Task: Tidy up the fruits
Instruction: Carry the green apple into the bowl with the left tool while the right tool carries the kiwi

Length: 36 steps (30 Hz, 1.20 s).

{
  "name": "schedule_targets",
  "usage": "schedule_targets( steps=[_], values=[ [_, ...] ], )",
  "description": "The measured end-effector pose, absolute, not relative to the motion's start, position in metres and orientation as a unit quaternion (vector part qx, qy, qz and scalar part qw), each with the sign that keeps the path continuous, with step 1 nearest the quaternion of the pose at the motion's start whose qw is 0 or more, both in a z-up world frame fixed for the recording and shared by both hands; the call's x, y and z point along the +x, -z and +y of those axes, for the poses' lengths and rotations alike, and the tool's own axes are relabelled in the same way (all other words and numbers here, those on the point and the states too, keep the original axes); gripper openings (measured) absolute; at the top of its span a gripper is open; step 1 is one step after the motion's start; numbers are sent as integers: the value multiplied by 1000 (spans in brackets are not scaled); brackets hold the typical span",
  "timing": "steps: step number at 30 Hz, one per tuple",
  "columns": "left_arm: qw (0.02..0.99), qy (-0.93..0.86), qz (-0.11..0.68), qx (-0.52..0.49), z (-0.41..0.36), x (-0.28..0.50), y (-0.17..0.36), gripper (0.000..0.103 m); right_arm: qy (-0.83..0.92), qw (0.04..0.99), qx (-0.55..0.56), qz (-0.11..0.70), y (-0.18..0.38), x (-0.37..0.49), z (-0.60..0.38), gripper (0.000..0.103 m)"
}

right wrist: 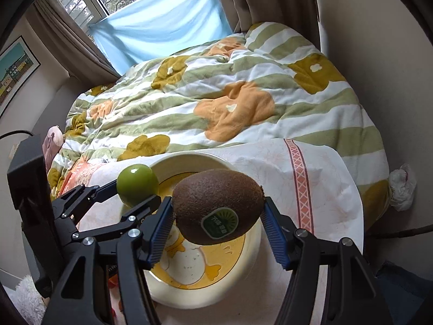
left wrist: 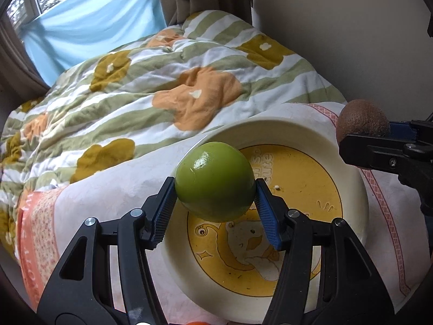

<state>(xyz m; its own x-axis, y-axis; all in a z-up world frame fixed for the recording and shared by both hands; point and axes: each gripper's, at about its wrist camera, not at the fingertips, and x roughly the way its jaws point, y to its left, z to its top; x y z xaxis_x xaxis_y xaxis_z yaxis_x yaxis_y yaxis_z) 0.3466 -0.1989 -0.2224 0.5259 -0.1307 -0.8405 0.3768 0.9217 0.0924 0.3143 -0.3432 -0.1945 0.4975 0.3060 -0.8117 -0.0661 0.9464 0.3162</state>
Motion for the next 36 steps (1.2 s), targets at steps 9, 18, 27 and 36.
schedule_targets(
  steps=[9, 18, 27, 36],
  values=[
    [848, 143, 477, 180, -212, 351, 239, 62, -112, 851, 133, 495, 201, 323, -350, 60],
    [867, 146, 448, 162, -195, 341, 210, 103, -112, 856, 127, 489, 198, 323, -356, 60],
    [871, 139, 451, 134, -168, 319, 191, 103, -142, 852, 91, 495, 193, 326, -341, 60],
    [874, 118, 457, 112, -143, 302, 178, 103, -189, 842, 37, 504, 208, 332, -305, 60]
  ],
)
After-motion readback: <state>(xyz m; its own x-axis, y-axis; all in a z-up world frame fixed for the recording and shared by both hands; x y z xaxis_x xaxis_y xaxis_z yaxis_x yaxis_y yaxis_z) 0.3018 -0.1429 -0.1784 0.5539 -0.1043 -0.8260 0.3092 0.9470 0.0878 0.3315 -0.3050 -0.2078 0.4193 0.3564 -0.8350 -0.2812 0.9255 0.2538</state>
